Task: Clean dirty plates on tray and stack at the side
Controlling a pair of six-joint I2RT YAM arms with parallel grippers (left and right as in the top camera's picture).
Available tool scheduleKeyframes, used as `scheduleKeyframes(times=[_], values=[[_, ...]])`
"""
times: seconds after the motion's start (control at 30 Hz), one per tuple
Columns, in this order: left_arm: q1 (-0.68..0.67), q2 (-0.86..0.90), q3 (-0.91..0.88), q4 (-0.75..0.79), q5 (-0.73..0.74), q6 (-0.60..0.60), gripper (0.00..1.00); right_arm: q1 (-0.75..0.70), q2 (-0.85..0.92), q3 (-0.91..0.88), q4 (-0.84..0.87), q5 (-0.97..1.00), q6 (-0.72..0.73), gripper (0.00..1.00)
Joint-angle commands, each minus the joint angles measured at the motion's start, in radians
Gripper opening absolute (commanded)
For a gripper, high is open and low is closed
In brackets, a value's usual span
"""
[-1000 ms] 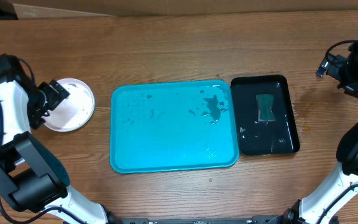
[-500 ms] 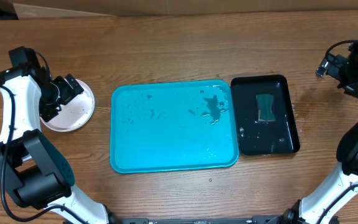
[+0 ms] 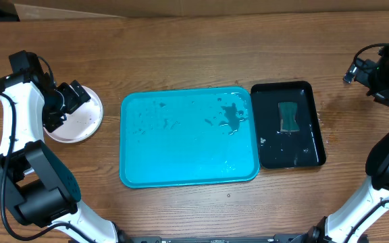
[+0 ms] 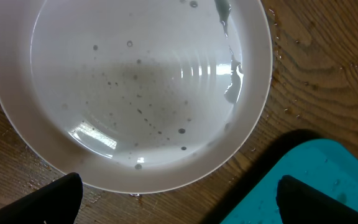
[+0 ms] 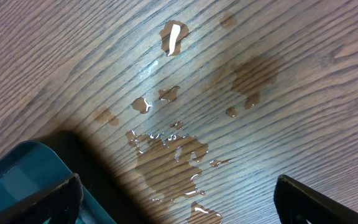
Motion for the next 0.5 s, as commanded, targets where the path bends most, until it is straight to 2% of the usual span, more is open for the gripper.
scheduleKeyframes(times=[0.0,0.13,0.47], values=[[-0.001,-0.002,-0.011,0.004,0.007,0.022,1.00,0.019,-0.047,0.011,0.003,0.000,0.004,1.00],[-0.001,-0.002,-0.011,0.004,0.007,0.022,1.00,0.063,-0.209,0.011,0.003,0.000,0.004,1.00],[-0.001,-0.002,-0.011,0.004,0.007,0.022,0.99,0.241,-0.807,0.011,0.014,0.000,0.004,1.00]])
